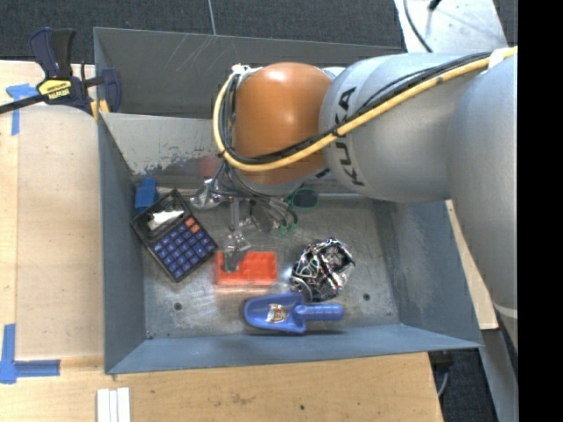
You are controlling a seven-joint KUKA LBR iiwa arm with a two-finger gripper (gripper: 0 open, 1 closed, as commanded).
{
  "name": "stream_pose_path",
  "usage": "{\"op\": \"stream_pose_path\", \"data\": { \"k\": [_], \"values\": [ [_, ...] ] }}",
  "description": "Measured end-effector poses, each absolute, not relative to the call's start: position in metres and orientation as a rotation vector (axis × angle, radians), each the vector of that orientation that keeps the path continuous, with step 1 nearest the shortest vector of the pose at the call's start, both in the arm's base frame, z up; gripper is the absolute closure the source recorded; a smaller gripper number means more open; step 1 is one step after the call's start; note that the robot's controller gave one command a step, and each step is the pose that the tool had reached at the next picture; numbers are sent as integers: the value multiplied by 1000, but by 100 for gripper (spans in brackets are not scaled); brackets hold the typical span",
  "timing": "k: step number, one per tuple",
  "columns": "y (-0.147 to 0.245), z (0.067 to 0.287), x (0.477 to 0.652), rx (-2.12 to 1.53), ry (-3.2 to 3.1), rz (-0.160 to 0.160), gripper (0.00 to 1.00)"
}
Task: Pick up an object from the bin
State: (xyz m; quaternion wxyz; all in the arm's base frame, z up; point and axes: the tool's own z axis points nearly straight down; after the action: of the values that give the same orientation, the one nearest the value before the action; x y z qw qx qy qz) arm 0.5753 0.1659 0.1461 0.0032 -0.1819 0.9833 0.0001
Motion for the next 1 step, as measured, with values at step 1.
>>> {"op": "stream_pose_path", "data": {
  "k": [1],
  "values": [
    [207, 104, 568, -147, 3135, 0, 0]
  ]
}}
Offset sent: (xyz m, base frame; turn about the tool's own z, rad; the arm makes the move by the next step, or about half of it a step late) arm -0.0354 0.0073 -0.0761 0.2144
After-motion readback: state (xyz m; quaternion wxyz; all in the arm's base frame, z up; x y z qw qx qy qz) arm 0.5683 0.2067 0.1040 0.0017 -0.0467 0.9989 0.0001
